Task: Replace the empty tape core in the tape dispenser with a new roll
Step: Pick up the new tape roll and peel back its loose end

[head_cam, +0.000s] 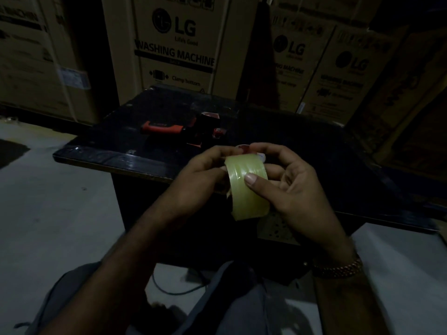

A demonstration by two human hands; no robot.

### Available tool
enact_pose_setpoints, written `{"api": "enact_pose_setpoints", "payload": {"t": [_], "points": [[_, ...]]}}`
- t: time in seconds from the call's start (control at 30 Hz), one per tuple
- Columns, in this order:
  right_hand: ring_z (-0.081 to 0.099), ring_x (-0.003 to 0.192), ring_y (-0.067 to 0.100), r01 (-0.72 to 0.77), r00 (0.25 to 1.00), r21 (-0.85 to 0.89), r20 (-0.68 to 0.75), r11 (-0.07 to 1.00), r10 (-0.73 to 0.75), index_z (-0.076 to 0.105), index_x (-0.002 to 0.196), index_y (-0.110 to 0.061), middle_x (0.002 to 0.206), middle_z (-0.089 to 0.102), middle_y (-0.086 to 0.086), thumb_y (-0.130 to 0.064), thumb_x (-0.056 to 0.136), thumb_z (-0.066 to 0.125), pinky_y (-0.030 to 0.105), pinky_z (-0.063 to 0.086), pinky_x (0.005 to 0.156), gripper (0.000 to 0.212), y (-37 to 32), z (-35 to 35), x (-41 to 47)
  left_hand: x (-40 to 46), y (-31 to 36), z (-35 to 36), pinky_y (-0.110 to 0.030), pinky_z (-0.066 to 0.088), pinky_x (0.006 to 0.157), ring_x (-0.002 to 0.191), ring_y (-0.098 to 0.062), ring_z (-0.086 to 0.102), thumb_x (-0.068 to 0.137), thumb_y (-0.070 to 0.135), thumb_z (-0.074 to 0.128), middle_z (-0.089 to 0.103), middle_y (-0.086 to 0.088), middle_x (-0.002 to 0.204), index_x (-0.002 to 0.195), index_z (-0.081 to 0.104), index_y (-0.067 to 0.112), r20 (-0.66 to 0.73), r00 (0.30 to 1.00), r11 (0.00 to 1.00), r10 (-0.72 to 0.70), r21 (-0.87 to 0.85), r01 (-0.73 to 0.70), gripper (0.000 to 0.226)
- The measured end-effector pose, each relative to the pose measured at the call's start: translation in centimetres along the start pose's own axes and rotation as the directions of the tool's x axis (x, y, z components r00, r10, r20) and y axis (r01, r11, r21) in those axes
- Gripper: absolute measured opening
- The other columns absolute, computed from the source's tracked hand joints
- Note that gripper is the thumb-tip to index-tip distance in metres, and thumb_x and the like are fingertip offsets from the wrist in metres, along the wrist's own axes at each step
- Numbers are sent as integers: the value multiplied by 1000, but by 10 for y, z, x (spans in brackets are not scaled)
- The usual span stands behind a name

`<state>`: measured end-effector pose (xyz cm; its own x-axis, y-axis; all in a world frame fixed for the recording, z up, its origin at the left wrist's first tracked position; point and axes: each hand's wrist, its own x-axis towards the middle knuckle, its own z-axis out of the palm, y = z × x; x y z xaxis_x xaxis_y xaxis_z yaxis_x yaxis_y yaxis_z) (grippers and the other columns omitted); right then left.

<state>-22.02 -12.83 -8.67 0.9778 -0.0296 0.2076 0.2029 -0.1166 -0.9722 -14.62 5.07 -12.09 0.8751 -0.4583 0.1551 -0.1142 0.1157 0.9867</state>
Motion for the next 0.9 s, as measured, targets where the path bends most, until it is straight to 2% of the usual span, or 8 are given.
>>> {"api": "enact_pose_setpoints", "payload": {"t": [0.07, 0.17, 0.3, 0.37, 0.47, 0.53, 0.7, 0.9], "points": [[82, 90, 26, 7, 1000, 1, -26, 1000, -7, 61, 136, -15, 109, 82, 13, -1, 93, 73, 35, 66, 72, 46, -3, 0, -1, -2, 2, -3, -37, 62, 91, 113, -22, 75, 106, 6, 51, 74, -1, 129, 138, 65, 22, 81, 995, 998, 55, -8, -55, 38], [82, 83, 23, 7, 998, 11, -69, 1000, -6, 65, 130, -15, 102, 83, 12, -1, 95, 71, 30, 63, 66, 39, -8, 0, -2, -7, 1, -4, -35, 62, 96, 125, -17, 70, 106, 6, 56, 71, 3, 138, 142, 62, 18, 97, 976, 978, 197, 47, -203, 39], [80, 84, 40, 30, 995, -5, -94, 1000, -30, 69, 126, -16, 97, 82, 19, -4, 97, 69, 57, 66, 76, 31, -11, -1, -3, -8, -1, -4, -36, 60, 102, 131, -14, 67, 105, -2, 56, 70, 3, 140, 143, 62, 15, 82, 957, 956, 278, 74, -284, 43], [80, 86, 36, 37, 996, 6, -85, 999, -36, 68, 128, -16, 96, 83, 14, -6, 96, 70, 54, 66, 76, 34, -14, -1, -4, -8, -2, -4, -35, 58, 105, 133, -14, 66, 105, -3, 56, 70, 2, 142, 144, 62, 12, 77, 953, 953, 294, 58, -299, 42], [80, 86, 20, 45, 998, 18, -54, 999, -44, 64, 134, -16, 95, 83, 7, -21, 88, 71, 33, 63, 68, 47, -20, 1, -6, -7, -1, -4, -29, 58, 101, 131, -13, 67, 103, 1, 57, 71, 1, 140, 144, 61, 10, 56, 947, 949, 315, 13, -316, 42], [81, 89, 18, 47, 999, 42, -25, 998, -46, 61, 138, -16, 101, 83, 7, -23, 87, 68, 27, 62, 68, 51, -22, 2, -8, -8, -1, -3, -26, 58, 96, 128, -13, 69, 100, 9, 58, 72, 0, 137, 142, 61, 10, 32, 949, 949, 312, -43, -311, 42], [81, 102, 25, 51, 995, 86, 79, 995, -58, 53, 146, -18, 124, 78, 12, -13, 90, 76, 29, 63, 75, 61, -24, 4, -12, -9, -9, -1, -32, 64, 88, 119, -18, 74, 99, 10, 59, 76, -1, 131, 135, 66, 17, -29, 969, 949, 245, -198, -246, 37], [78, 112, 29, 97, 991, 3, 96, 995, -96, 50, 149, -26, 133, 73, 10, -9, 84, 77, 39, 64, 85, 73, -17, 8, -15, -10, -13, -1, -26, 62, 81, 110, -15, 76, 102, -4, 56, 79, 0, 122, 127, 70, 18, -61, 974, 955, 218, -194, -226, 37]]}}
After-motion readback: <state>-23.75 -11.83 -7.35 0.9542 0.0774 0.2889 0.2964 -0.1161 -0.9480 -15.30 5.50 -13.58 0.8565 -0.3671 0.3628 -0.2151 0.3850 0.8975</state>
